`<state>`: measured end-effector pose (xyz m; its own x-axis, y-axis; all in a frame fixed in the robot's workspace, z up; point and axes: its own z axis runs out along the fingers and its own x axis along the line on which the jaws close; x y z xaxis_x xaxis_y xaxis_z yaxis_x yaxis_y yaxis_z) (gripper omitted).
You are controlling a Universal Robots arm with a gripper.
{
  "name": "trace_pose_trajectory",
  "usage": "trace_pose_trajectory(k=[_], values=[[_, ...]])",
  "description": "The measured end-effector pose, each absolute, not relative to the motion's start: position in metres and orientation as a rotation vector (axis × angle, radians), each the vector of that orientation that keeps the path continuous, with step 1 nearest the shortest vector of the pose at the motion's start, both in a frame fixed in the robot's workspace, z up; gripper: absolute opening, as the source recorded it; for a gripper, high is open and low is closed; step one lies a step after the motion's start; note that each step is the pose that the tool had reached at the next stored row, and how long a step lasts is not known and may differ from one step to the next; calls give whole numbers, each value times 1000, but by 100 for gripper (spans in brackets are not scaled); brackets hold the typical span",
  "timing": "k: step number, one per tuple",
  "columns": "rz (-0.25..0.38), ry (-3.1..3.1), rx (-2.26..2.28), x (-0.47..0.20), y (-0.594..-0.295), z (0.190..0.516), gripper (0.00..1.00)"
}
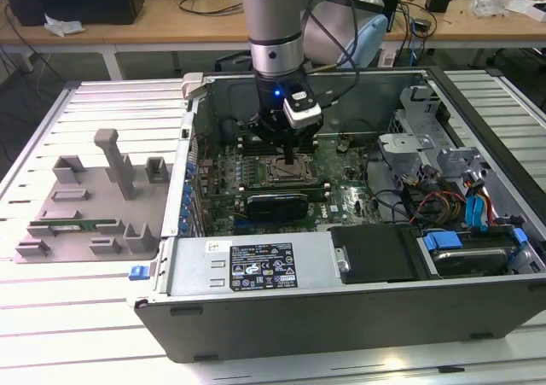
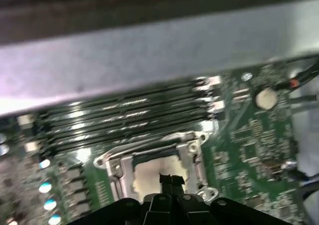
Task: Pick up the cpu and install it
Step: 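Install the first cpu locking lever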
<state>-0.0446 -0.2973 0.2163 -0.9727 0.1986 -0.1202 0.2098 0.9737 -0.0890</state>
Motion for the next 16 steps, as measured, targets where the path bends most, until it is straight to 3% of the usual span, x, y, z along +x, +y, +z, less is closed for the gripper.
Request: trace_pose_trajectory(k=[3, 7, 16], values=[[-157, 3036, 312, -44, -297, 216, 11], [-113, 3041, 313, -44, -298, 216, 11], [-112, 3041, 313, -43, -298, 238, 11]])
